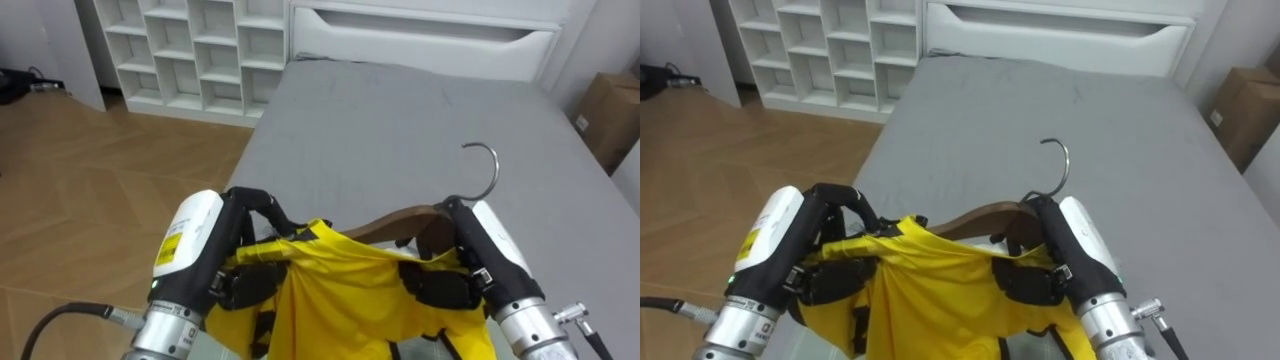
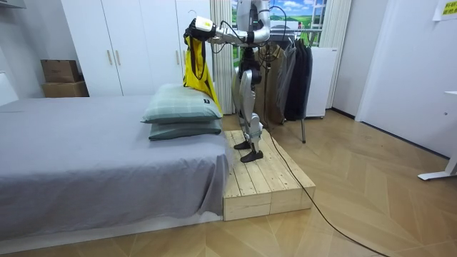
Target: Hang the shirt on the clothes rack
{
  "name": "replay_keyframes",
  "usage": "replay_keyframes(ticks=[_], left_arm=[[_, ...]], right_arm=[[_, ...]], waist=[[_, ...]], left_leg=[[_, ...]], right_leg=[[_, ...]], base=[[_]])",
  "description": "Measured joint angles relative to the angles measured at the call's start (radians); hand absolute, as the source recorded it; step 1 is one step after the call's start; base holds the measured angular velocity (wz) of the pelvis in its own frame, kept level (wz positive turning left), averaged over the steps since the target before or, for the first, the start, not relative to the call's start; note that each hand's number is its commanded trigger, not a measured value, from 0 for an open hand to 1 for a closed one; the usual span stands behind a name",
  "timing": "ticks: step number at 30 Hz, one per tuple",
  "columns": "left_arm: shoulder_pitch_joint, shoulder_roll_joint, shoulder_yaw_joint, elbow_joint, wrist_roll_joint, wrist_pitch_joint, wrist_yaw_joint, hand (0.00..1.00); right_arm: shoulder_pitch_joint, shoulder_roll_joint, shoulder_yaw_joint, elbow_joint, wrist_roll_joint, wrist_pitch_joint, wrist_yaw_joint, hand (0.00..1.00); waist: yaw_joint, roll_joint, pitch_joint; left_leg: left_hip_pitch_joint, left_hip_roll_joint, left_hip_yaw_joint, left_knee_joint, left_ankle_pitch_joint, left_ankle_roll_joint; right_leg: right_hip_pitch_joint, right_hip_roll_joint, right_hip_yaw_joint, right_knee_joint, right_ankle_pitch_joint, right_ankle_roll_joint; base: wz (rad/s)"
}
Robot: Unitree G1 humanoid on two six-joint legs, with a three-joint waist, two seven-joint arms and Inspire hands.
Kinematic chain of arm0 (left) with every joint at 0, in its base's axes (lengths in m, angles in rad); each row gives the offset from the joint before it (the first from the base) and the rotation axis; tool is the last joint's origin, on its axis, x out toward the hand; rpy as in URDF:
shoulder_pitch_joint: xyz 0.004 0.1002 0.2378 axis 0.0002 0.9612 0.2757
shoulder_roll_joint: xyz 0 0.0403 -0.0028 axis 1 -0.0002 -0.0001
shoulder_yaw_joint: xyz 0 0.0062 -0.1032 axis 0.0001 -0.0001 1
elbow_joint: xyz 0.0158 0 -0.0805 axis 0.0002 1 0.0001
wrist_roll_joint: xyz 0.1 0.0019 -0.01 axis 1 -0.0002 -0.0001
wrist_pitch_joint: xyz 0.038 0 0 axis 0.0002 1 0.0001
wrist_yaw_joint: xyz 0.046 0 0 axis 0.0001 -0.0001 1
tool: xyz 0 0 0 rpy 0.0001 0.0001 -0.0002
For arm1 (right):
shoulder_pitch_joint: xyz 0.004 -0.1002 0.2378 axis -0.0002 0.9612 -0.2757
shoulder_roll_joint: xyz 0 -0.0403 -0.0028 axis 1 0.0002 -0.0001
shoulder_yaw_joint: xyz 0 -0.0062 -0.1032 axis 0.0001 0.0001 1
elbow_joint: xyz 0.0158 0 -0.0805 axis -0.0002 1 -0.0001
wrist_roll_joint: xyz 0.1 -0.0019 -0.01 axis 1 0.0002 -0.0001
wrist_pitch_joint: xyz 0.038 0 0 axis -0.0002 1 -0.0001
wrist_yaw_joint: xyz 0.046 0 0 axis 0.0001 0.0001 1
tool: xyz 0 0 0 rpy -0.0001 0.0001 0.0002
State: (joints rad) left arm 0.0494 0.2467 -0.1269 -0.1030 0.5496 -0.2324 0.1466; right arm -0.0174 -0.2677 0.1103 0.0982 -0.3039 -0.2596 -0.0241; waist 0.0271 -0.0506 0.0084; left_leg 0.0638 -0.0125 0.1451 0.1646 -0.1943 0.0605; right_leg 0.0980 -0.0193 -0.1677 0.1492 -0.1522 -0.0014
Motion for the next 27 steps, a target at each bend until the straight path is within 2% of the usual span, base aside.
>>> replay_keyframes(ticks=[1,2,3,4,19,27], left_arm=[[0.0,0.0,0.0,0.0,0.0,0.0,0.0,1.0],[0.0,0.001,0.0,0.0,0.0,0.0,0.0,0.72],[0.0,0.001,0.0,0.0,0.0,0.0,0.0,0.31],[0.0,0.001,0.0,0.0,0.0,0.0,0.0,0.0],[0.001,-0.009,-0.01,0.0,-0.046,0.0,0.001,0.0],[0.001,-0.023,-0.01,0.0,-0.049,0.001,0.0,0.0]], right_arm=[[0.0,0.0,0.0,0.0,0.0,0.0,0.0,1.0],[0.001,0.001,0.0,0.0,0.0,0.0,0.0,1.0],[0.001,0.001,0.0,0.0,0.0,0.0,0.0,1.0],[0.001,0.002,0.0,0.0,0.0,0.0,-0.001,1.0],[0.043,0.01,0.006,0.013,-0.018,0.013,-0.001,1.0],[0.043,0.01,0.006,0.013,-0.041,0.053,0.003,1.0]], waist=[[0.0,0.0,0.0],[0.0,0.0,-0.0001],[0.0,0.0,-0.0001],[-0.001,0.0,-0.0002],[0.003,0.014,-0.0016],[0.004,0.014,-0.0015]], left_leg=[[0.0,0.0,0.0,0.0,0.0,0.0],[0.0,0.0,0.0,0.0,0.0,0.0],[0.0,0.0,0.0,0.0,0.0,0.0],[0.0,0.0,0.0,0.0,0.0,0.0],[0.001,0.0,-0.001,0.001,0.0,0.0],[0.0,0.0,0.0,0.002,0.0,0.0]], right_leg=[[0.0,0.0,0.0,0.0,0.0,0.0],[0.0,0.0,0.0,0.0,0.0,0.0],[0.0,0.0,0.0,0.0,0.0,0.0],[0.0,0.0,0.0,0.0,0.0,0.0],[0.002,0.0,0.001,0.0,0.0,0.0],[0.0,0.0,0.002,0.001,0.0,0.0]], base=[[0.0],[0.0],[0.0],[0.0],[0.0],[0.0]])
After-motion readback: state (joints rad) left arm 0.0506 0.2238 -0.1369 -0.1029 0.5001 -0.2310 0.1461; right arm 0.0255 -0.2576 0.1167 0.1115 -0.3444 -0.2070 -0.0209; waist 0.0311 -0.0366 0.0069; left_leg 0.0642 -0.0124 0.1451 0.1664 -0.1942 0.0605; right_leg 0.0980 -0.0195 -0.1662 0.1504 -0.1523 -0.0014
